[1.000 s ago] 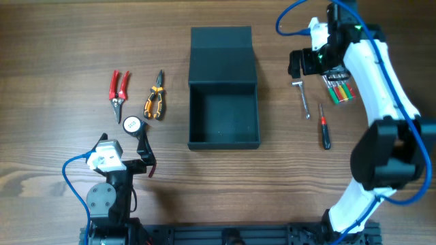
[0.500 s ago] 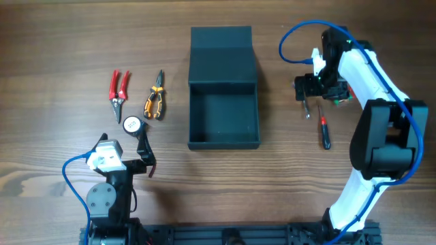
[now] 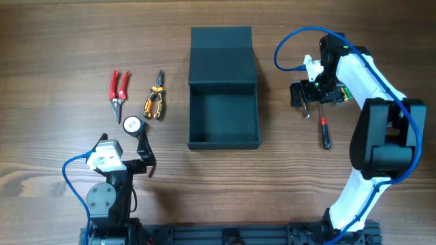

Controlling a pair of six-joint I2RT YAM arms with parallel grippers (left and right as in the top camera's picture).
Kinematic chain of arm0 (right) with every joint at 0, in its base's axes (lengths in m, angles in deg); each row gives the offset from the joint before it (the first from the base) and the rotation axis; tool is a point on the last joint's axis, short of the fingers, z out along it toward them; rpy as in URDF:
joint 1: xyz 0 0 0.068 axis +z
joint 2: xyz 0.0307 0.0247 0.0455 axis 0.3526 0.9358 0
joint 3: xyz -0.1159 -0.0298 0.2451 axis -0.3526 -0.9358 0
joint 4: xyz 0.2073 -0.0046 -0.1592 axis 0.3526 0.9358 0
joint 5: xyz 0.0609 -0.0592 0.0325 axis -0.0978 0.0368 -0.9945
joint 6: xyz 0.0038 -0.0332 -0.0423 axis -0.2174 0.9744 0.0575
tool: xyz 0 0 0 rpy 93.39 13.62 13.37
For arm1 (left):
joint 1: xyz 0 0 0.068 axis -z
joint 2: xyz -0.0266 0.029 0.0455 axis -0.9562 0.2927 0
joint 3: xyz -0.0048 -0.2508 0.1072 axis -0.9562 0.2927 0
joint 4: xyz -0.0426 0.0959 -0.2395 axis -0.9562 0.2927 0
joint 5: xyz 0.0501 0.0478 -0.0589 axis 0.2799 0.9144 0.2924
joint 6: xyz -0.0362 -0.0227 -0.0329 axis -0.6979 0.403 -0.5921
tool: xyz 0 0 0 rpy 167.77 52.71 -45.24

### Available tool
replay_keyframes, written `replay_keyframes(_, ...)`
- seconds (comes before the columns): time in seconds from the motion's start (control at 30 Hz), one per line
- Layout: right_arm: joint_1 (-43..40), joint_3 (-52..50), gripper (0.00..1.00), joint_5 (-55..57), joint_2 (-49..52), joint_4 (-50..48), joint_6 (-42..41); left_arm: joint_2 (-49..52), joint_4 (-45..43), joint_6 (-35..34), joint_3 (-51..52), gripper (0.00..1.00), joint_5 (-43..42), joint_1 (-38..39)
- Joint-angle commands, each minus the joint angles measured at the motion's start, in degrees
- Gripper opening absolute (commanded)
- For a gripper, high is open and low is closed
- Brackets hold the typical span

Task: Pack container
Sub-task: 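Move the right gripper over the silver socket wrench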

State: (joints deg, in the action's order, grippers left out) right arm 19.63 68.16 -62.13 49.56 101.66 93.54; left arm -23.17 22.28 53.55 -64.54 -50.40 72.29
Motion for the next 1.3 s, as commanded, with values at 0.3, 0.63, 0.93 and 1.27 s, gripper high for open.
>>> replay_keyframes(0.3, 4.5, -0.4, 1.0, 2.8, 1.0, -5.8, -4.0, -0.4, -0.2, 1.3, 0.3, 1.0, -0.9, 0.5)
replay_keyframes(0.63, 4.4, -4.6, 0.99, 3.0, 1.2, -7.0, -4.9, -0.4, -0.2, 1.3, 0.3, 1.0, -0.9, 0.5)
replay_keyframes(0.93, 2.5, -7.7, 0.95, 4.7, 1.2, -9.0, -6.4, -0.4, -0.2, 1.3, 0.3, 1.0, -0.9, 0.5)
replay_keyframes(1.27, 2.3, -7.7, 0.7, 4.6, 1.2, -9.1, -7.8, -0.4, -0.2, 1.3, 0.3, 1.0, -0.9, 0.5)
